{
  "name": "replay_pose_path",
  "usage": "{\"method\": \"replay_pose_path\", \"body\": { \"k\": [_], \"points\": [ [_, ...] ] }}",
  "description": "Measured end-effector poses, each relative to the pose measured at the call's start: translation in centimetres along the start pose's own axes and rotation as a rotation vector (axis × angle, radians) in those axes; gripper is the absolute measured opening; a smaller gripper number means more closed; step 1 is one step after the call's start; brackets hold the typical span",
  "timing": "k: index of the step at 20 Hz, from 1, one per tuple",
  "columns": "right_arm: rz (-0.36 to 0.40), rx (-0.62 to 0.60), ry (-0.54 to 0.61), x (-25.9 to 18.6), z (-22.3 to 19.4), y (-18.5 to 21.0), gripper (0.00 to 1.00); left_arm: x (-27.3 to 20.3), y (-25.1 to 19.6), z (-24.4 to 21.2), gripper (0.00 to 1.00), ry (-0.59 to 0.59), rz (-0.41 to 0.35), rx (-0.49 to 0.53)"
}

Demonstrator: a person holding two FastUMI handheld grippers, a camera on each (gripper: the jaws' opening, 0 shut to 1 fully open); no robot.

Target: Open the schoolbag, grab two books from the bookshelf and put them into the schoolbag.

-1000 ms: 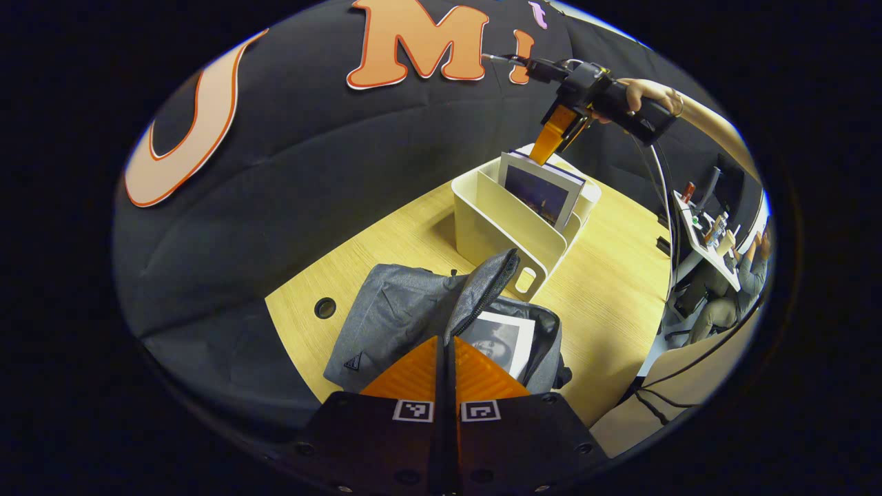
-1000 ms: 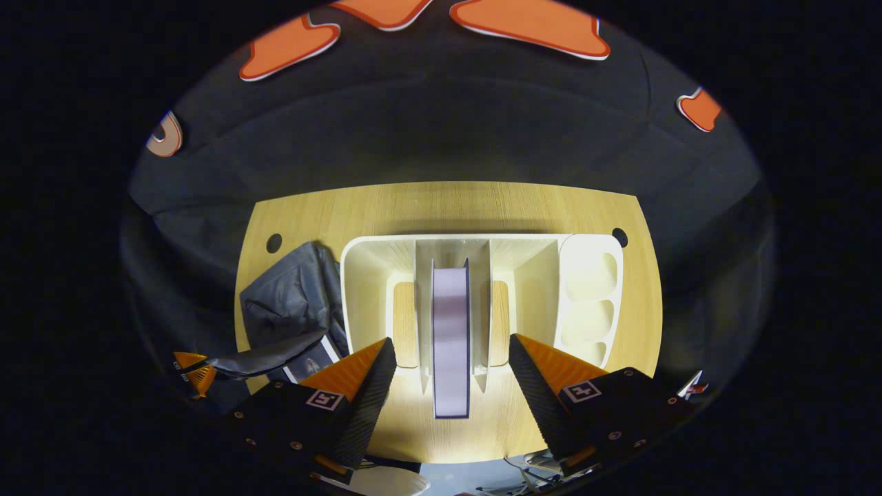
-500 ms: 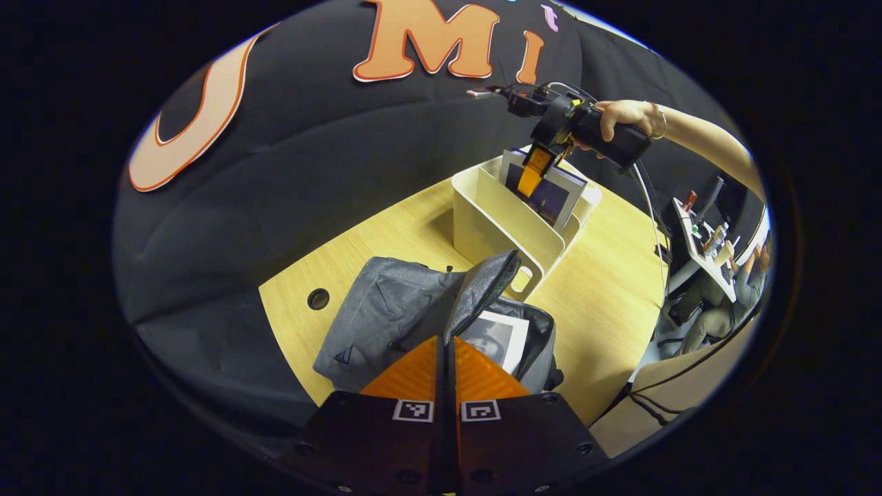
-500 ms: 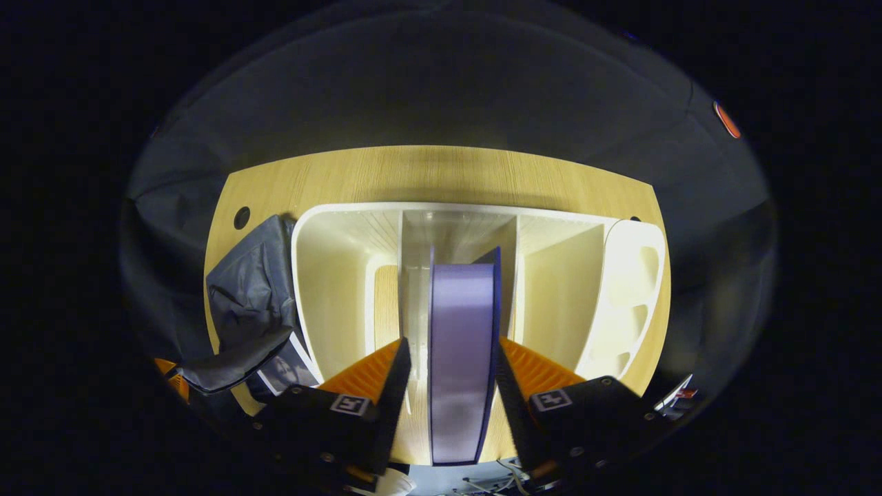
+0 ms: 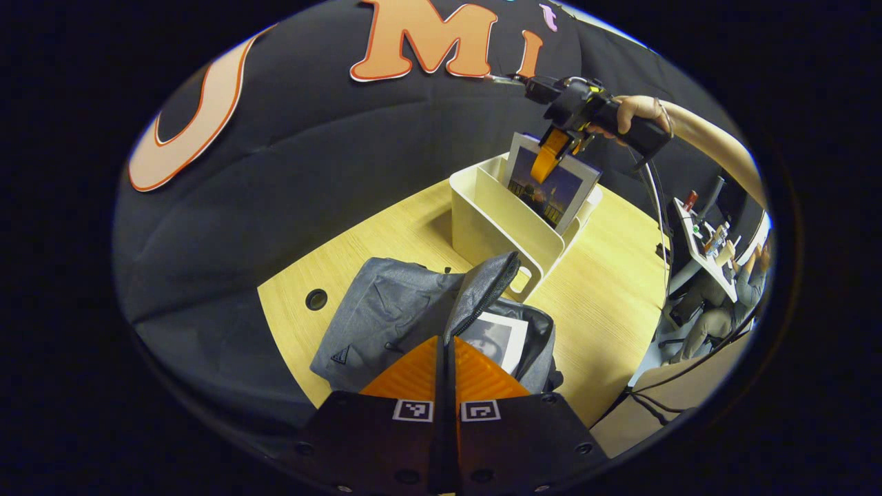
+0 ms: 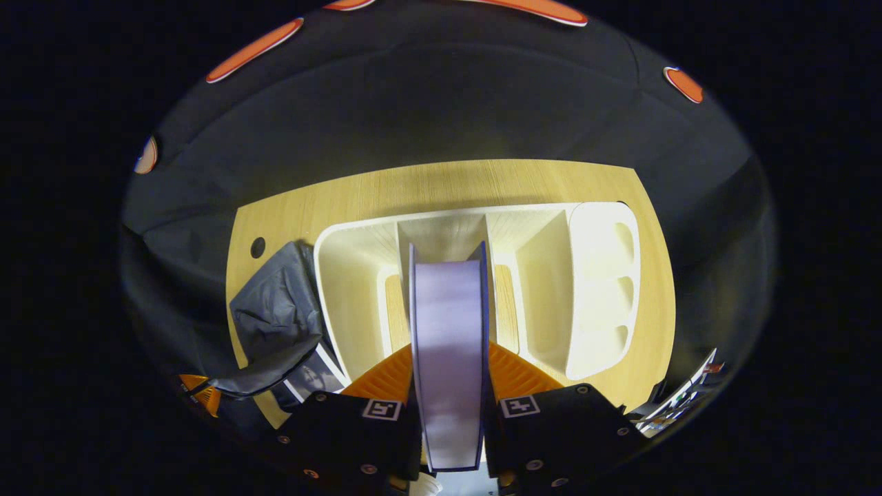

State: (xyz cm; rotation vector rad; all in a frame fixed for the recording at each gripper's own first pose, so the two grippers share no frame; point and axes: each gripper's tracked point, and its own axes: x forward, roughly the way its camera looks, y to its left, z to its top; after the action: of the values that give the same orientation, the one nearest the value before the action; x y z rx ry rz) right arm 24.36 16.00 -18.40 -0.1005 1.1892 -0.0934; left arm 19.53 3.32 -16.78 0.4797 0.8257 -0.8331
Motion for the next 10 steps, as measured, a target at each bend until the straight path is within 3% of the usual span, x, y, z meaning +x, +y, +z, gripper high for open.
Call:
{"method": "replay_pose_path", "body": {
  "k": [5, 10],
  "points": [
    [-0.046, -0.032, -0.116, -7.9, -0.1, -0.7, 0.37, -0.3, -0.1, -0.1, 0.01, 0.000, 0.000, 0.041],
    [0.010, -0.006, -0.179, -15.4, -2.4, 0.1, 0.36, -0.5, 0.1, 0.7, 0.01, -0.004, 0.005, 0.094]
  ]
}}
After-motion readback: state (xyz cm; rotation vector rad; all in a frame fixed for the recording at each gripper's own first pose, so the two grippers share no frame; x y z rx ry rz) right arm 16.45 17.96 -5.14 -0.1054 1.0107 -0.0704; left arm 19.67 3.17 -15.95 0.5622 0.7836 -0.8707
